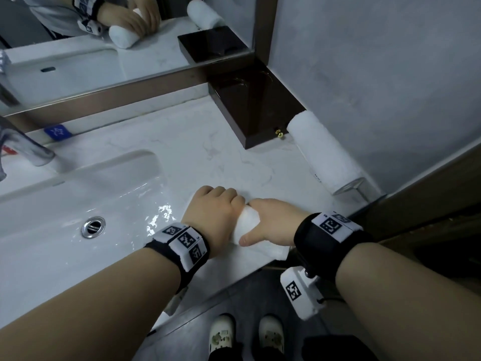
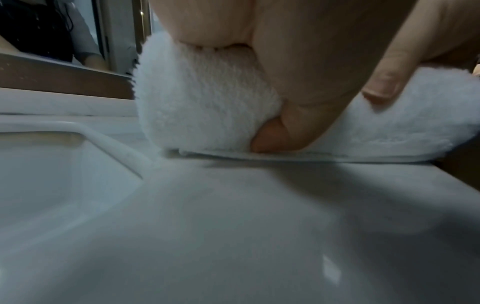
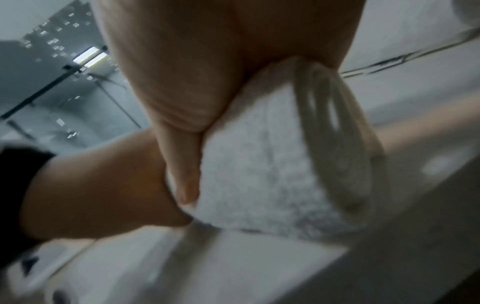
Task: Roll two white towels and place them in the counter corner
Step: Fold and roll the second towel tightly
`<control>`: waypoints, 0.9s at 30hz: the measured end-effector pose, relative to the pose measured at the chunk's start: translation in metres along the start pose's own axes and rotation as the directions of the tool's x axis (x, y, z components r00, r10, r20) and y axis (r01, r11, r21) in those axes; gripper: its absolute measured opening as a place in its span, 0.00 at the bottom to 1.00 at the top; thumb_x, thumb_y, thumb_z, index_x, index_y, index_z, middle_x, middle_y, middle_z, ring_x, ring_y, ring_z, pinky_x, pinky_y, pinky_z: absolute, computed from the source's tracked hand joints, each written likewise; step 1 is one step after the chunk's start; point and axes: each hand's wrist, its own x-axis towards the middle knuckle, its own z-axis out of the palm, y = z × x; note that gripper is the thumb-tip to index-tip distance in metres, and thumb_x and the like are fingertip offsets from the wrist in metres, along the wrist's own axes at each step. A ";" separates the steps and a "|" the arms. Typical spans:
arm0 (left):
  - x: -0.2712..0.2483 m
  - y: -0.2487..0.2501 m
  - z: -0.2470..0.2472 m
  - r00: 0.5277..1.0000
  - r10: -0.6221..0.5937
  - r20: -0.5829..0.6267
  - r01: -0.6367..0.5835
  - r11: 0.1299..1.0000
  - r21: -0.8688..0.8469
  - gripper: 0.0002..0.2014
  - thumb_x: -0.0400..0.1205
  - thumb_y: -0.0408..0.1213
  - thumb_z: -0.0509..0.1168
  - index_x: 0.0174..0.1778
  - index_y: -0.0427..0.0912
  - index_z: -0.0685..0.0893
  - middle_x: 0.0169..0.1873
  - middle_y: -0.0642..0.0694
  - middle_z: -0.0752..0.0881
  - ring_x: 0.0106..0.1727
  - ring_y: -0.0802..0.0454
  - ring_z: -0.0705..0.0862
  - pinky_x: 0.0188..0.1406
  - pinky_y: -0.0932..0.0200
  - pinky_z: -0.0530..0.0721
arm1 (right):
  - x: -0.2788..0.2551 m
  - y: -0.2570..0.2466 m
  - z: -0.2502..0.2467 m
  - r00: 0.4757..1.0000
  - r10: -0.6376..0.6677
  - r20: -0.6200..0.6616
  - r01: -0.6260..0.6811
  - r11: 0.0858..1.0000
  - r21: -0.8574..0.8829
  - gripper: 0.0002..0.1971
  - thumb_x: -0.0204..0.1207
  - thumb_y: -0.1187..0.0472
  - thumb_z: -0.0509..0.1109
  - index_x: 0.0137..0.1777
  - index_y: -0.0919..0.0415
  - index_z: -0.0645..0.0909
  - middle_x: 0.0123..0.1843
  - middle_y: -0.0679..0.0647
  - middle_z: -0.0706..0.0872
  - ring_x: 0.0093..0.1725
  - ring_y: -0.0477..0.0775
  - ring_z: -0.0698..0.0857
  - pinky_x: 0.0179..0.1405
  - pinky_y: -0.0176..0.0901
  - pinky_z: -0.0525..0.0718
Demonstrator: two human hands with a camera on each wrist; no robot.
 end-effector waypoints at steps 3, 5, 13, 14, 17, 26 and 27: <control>-0.001 0.001 0.002 0.999 0.000 -0.033 0.000 1.000 -0.007 0.19 0.62 0.49 0.69 0.48 0.50 0.81 0.42 0.53 0.82 0.43 0.47 0.82 0.48 0.53 0.74 | -0.001 -0.002 0.011 0.995 0.014 -0.102 -0.027 0.991 -0.132 0.29 0.59 0.37 0.78 0.55 0.49 0.75 0.49 0.44 0.84 0.47 0.50 0.83 0.40 0.45 0.79; -0.001 0.000 0.002 0.999 0.010 -0.044 -0.010 1.000 -0.001 0.19 0.63 0.50 0.68 0.48 0.50 0.81 0.42 0.53 0.81 0.44 0.47 0.82 0.48 0.54 0.73 | -0.003 -0.004 0.020 0.983 -0.004 -0.182 -0.040 0.970 -0.240 0.30 0.62 0.37 0.76 0.59 0.52 0.74 0.54 0.47 0.83 0.52 0.53 0.83 0.42 0.45 0.75; 0.015 -0.013 -0.020 0.971 0.074 0.226 -0.078 0.997 0.010 0.22 0.68 0.58 0.66 0.58 0.59 0.78 0.52 0.58 0.83 0.55 0.53 0.83 0.54 0.58 0.76 | -0.014 -0.010 0.039 0.899 -0.101 -0.427 -0.105 0.895 -0.433 0.32 0.70 0.46 0.75 0.69 0.58 0.69 0.63 0.54 0.81 0.60 0.57 0.79 0.61 0.48 0.76; 0.022 -0.010 -0.026 0.949 -0.009 0.314 -0.013 0.998 0.069 0.21 0.66 0.57 0.69 0.54 0.59 0.80 0.48 0.59 0.84 0.51 0.54 0.85 0.48 0.59 0.77 | -0.015 -0.010 0.041 0.891 -0.101 -0.442 -0.125 0.882 -0.454 0.31 0.70 0.50 0.75 0.70 0.58 0.69 0.63 0.54 0.80 0.60 0.58 0.79 0.61 0.49 0.76; 0.042 0.011 -0.034 0.802 -0.341 0.491 0.195 0.926 0.324 0.14 0.57 0.46 0.78 0.35 0.53 0.84 0.31 0.55 0.85 0.31 0.53 0.84 0.31 0.63 0.79 | -0.016 -0.009 0.043 0.883 -0.078 -0.462 -0.164 0.872 -0.461 0.29 0.70 0.58 0.73 0.70 0.60 0.70 0.62 0.56 0.81 0.58 0.60 0.79 0.58 0.51 0.77; 0.056 -0.009 -0.025 0.940 0.063 0.337 -0.108 0.987 0.119 0.16 0.68 0.50 0.69 0.49 0.56 0.74 0.47 0.57 0.81 0.49 0.52 0.82 0.41 0.56 0.75 | -0.027 0.002 0.040 0.862 -0.033 -0.505 -0.152 0.935 -0.320 0.38 0.74 0.37 0.63 0.79 0.56 0.59 0.68 0.54 0.79 0.62 0.59 0.80 0.60 0.55 0.78; 0.056 -0.011 -0.023 0.951 0.112 0.287 -0.143 0.986 0.088 0.18 0.70 0.51 0.68 0.54 0.56 0.75 0.50 0.56 0.81 0.53 0.51 0.82 0.48 0.55 0.77 | -0.030 0.004 0.041 0.865 -0.013 -0.501 -0.160 0.940 -0.300 0.39 0.75 0.39 0.63 0.81 0.55 0.55 0.70 0.54 0.77 0.64 0.59 0.78 0.62 0.55 0.77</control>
